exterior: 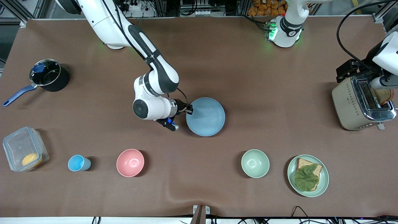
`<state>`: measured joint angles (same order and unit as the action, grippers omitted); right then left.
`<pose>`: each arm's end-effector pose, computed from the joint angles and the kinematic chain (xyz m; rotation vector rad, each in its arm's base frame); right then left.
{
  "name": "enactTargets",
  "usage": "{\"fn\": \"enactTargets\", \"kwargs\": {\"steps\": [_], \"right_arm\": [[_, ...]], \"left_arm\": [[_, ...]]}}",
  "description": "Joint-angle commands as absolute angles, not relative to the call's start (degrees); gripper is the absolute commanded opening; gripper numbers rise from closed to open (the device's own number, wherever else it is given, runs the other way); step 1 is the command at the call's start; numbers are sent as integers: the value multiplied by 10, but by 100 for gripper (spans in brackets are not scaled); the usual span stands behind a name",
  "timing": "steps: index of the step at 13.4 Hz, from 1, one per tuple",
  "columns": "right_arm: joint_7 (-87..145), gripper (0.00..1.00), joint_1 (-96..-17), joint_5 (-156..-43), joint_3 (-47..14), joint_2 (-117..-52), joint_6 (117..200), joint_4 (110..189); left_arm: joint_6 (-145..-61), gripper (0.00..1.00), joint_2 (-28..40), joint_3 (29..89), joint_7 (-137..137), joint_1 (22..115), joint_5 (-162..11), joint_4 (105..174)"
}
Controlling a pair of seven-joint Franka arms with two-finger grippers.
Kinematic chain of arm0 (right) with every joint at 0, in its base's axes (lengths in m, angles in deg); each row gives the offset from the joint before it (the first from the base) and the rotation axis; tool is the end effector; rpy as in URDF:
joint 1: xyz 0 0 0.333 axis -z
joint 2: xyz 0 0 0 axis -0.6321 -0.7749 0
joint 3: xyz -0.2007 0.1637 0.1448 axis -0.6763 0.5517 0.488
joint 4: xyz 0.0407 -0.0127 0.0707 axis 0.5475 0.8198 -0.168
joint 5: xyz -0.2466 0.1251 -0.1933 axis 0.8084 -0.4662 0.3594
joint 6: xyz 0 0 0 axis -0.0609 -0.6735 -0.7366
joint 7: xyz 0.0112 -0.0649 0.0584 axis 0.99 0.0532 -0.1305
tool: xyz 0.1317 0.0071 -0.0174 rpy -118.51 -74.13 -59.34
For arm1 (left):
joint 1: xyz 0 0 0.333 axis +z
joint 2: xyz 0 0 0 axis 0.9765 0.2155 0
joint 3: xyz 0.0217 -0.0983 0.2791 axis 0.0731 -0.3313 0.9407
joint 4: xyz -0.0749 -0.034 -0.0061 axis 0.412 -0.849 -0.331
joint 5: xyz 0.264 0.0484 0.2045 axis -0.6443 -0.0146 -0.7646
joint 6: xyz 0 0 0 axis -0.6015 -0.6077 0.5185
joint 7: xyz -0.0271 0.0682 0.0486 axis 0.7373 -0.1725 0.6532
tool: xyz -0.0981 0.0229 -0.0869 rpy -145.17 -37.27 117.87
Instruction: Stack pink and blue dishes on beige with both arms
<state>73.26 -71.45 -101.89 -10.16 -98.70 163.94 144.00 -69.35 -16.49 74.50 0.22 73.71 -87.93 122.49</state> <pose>0.4975 0.3767 0.2307 -2.6188 0.7025 0.6575 0.4990 -0.0488 0.5964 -3.0791 -0.0060 0.0561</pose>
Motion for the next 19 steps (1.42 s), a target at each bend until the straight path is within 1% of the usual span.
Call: {"fn": "enactTargets", "kwargs": {"steps": [1,2,5,6,8,11,13,16,19], "right_arm": [[735,60,-718,-1034,-107,-976,1643,1466],[734,100,-713,-1032,-107,-974,1637,1470],[728,100,-696,-1022,-121,-951,1618,1468],[720,100,-689,-998,-141,-934,1595,1466],[650,100,-669,-906,-172,-906,1523,1452],[500,100,-596,-841,-200,-868,1459,1449],[401,100,-550,-775,-209,-842,1452,1449],[342,100,-517,-675,-209,-774,1427,1452],[300,100,-470,-656,-209,-699,1370,1455]], "left_arm": [[-673,100,-178,754,-11,730,-870,1228],[-669,100,-178,753,-11,730,-870,1228],[-669,100,-178,755,-11,731,-869,1228],[-669,100,-180,755,-11,731,-869,1228],[-669,100,-182,761,-19,731,-869,1229],[-664,100,-186,763,-30,730,-869,1229],[-663,100,-186,764,-30,729,-869,1230],[-658,100,-187,764,-31,728,-869,1230],[-658,100,-187,764,-30,728,-869,1230]]}}
